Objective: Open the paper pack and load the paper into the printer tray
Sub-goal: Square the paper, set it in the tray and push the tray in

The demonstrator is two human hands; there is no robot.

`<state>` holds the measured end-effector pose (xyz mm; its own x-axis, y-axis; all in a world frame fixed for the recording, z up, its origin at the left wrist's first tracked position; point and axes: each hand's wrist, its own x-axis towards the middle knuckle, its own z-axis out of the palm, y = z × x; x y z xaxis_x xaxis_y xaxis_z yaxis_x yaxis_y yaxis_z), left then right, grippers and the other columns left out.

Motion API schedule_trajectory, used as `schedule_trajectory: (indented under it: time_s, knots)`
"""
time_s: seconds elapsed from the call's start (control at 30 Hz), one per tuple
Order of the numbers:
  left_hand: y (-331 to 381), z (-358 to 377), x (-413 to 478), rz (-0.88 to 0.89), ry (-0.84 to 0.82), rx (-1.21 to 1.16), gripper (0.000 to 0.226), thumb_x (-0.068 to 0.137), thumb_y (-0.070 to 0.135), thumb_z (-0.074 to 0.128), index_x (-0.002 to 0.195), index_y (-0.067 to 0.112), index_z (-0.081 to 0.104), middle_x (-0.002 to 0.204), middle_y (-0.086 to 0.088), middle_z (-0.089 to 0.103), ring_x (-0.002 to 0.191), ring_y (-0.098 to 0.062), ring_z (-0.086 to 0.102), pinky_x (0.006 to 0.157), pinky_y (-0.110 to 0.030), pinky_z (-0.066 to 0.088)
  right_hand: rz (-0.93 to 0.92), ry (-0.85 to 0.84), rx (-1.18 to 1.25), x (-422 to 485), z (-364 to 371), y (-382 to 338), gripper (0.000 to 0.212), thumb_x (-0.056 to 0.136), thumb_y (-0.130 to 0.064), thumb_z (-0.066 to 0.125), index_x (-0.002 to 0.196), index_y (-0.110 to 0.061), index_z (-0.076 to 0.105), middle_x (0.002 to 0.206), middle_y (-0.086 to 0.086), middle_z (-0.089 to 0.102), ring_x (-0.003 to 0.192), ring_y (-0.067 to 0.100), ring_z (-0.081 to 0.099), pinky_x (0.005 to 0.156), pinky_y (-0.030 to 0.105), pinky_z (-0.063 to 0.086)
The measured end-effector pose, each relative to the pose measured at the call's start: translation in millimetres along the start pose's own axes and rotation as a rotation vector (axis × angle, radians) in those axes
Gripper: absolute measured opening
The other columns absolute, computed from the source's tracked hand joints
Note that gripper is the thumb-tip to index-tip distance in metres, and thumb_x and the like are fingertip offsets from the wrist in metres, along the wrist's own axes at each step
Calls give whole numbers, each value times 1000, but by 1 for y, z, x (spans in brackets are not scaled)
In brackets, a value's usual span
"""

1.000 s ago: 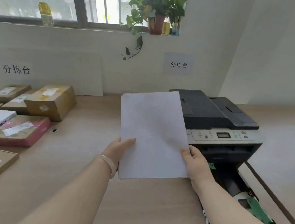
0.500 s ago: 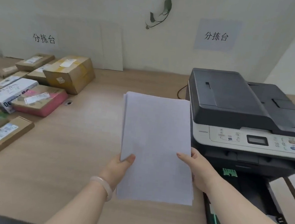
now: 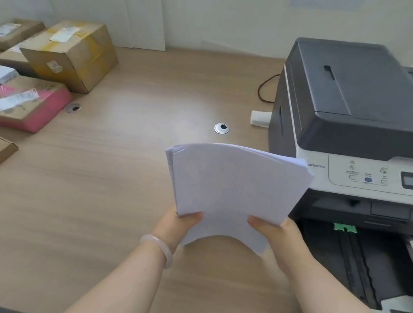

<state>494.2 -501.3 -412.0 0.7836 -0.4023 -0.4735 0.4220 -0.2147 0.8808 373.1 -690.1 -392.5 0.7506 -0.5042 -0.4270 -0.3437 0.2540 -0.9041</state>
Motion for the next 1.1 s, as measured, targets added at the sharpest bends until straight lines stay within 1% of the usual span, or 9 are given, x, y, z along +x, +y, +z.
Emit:
schedule_trajectory:
  time_s: [0.2, 0.33, 0.47, 0.53, 0.63, 0.73, 0.93, 1.03, 1.1]
  knots:
    - [-7, 3, 7, 11, 47, -19, 15, 82, 18, 72, 95, 24, 70, 102, 3, 73, 100, -15, 66, 91, -35, 49, 6, 35, -117, 5, 3, 5, 18, 81, -23, 73, 99, -27, 76, 100, -7, 77, 103, 14, 67, 97, 41, 51]
    - [-7, 3, 9, 17, 18, -42, 21, 83, 16, 71, 102, 22, 69, 106, -1, 72, 100, -15, 66, 84, -29, 50, 13, 28, -151, 5, 8, 9, 25, 81, -21, 74, 106, -25, 73, 104, -6, 75, 105, 13, 66, 98, 39, 49]
    - [-9, 3, 12, 23, 53, -17, 13, 83, 21, 72, 95, 25, 71, 103, 3, 73, 99, -14, 66, 86, -30, 48, -17, 71, -153, 6, 12, 10, 17, 84, -16, 70, 101, -19, 72, 94, -6, 72, 93, 12, 64, 81, 28, 48]
    - [-8, 0, 16, 30, 39, -30, 23, 77, 30, 75, 99, 23, 73, 104, 3, 75, 102, -14, 67, 91, -34, 49, -11, 79, -98, 8, 12, 10, 13, 84, -17, 71, 96, -21, 73, 88, -7, 72, 87, 10, 64, 75, 27, 49]
    - [-14, -4, 20, 19, -29, -30, 44, 67, 30, 75, 110, 19, 70, 112, -2, 73, 109, -18, 65, 96, -38, 49, -1, 43, -98, 7, 16, 19, 24, 84, -15, 70, 105, -27, 70, 100, -9, 74, 100, 9, 65, 87, 33, 51]
    - [-22, -2, 20, 5, -23, 26, 42, 70, 33, 74, 109, 21, 66, 114, -2, 70, 109, -20, 63, 97, -40, 48, -4, 39, -137, 7, 18, 27, 30, 85, -18, 68, 113, -29, 66, 110, -5, 71, 107, 12, 62, 97, 40, 49]
    - [4, 4, 12, 62, 114, 115, 2, 88, 24, 64, 87, 25, 66, 99, -4, 68, 97, -22, 62, 87, -34, 46, -18, 107, -298, 9, 26, -8, 10, 87, -19, 66, 92, -11, 71, 96, 10, 72, 89, 28, 65, 66, 28, 44]
    - [32, -7, 6, 85, 129, 111, 9, 86, 28, 66, 78, 32, 65, 93, 2, 68, 91, -20, 62, 84, -31, 44, -64, 44, -312, 6, 17, -43, 12, 83, -21, 69, 94, -16, 73, 98, 4, 75, 90, 19, 69, 77, 30, 52]
    - [46, -16, 2, 69, 117, 56, 3, 84, 33, 68, 82, 32, 67, 94, 6, 69, 93, -19, 63, 88, -35, 46, -64, -26, -109, 2, 9, -62, 16, 84, -20, 71, 99, -15, 73, 106, 9, 75, 97, 24, 71, 89, 41, 54]
